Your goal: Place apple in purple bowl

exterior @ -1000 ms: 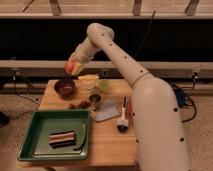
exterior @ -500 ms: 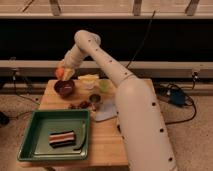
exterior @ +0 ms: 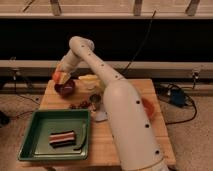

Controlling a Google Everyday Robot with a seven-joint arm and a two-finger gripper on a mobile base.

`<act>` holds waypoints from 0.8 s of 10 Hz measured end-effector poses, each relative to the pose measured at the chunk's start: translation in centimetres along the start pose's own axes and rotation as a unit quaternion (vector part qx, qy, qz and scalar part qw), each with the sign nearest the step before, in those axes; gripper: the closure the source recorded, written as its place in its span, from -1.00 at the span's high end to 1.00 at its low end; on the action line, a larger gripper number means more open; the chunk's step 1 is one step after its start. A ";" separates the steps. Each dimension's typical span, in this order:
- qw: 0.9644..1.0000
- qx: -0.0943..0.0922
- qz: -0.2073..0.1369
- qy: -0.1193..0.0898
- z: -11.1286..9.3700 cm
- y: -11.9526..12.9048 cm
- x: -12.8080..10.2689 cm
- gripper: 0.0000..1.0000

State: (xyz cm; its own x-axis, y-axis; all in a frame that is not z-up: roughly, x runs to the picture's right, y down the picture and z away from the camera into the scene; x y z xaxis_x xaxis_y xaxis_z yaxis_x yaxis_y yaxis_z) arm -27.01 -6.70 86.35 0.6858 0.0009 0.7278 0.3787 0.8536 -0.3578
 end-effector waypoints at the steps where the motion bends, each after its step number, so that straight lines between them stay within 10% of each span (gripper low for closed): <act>1: 1.000 0.006 0.002 0.013 0.6 -0.1 0.5 -0.55; 8: 0.998 0.015 0.028 0.059 3.3 -1.5 3.0 0.60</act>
State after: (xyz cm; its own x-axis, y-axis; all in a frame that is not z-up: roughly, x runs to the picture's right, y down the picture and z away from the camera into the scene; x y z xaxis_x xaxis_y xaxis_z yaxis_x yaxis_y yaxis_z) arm -27.58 -6.25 91.02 0.7737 -0.0113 0.6334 0.3212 0.8688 -0.3768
